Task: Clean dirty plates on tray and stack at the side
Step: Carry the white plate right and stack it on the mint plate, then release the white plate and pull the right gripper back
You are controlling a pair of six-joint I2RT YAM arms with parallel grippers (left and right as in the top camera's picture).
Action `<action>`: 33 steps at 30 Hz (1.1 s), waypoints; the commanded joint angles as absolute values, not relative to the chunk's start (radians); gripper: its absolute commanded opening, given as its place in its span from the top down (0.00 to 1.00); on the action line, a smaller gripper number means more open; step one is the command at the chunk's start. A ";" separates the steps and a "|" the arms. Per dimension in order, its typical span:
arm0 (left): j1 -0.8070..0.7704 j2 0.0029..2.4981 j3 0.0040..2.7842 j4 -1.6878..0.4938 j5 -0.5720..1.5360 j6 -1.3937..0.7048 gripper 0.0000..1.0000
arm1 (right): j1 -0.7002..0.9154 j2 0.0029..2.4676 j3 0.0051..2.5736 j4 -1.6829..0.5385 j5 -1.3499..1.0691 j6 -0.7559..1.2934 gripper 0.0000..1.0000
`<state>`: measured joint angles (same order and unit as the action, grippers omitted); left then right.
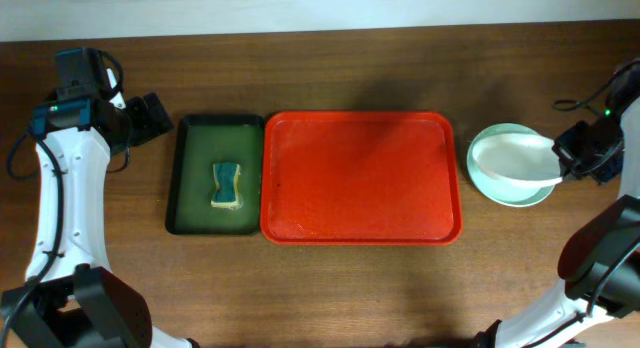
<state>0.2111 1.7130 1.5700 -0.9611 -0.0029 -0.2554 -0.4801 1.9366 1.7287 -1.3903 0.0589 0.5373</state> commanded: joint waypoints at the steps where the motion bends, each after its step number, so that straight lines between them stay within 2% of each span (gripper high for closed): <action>1: 0.219 1.718 1.575 -0.960 0.004 -0.269 0.01 | -0.469 1.943 1.669 -1.351 0.113 0.529 0.96; 2: 0.219 1.718 1.575 -0.960 0.004 -0.269 0.01 | -0.469 1.943 1.649 -1.335 0.113 0.529 0.96; 3: 0.219 1.718 1.575 -0.960 0.004 -0.269 0.01 | -0.469 1.943 1.634 -1.323 0.113 0.529 0.89; 5: 0.219 1.718 1.575 -0.960 0.004 -0.269 0.01 | -0.469 1.943 1.617 -1.311 0.113 0.529 0.64; 6: 0.219 1.718 1.575 -0.960 0.004 -0.269 0.01 | -0.469 1.943 1.617 -1.309 0.113 0.528 0.58; 7: 0.219 1.718 1.575 -0.960 0.004 -0.269 0.01 | -0.469 1.943 1.617 -1.309 0.113 0.528 0.45; 9: 0.219 1.718 1.575 -0.960 0.004 -0.269 0.01 | -0.469 1.943 1.617 -1.312 0.113 0.528 0.35; 15: 0.219 1.718 1.575 -0.960 0.004 -0.269 0.00 | -0.468 1.943 1.550 -1.351 0.089 0.527 0.35; 18: 0.219 1.718 1.575 -0.960 0.004 -0.269 0.01 | -0.438 1.943 1.452 -1.354 -0.131 0.311 0.27; 20: 0.219 1.718 1.575 -0.960 0.004 -0.269 0.01 | -0.384 1.943 1.416 -1.368 -0.226 0.218 0.26; 24: 0.219 1.718 1.575 -0.960 0.004 -0.269 0.01 | -0.244 1.942 1.418 -1.389 -0.224 0.114 0.25; 26: 0.219 1.718 1.575 -0.960 0.004 -0.269 0.01 | -0.170 1.942 1.443 -1.333 -0.224 0.006 0.20; 28: 0.219 1.718 1.575 -0.960 0.004 -0.269 0.01 | -0.121 1.942 1.444 -1.187 -0.220 -0.105 0.01; 30: 0.219 1.718 1.575 -0.960 0.004 -0.269 0.01 | -0.105 1.942 1.444 -1.114 -0.109 -0.165 0.01; 33: 0.219 1.718 1.575 -0.960 0.004 -0.269 0.01 | -0.105 1.942 1.444 -1.106 -0.100 -0.165 0.02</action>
<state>0.2111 1.7130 1.5700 -0.9611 -0.0032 -0.2554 -0.1059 1.9366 1.4342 -1.1126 -0.1436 -0.1238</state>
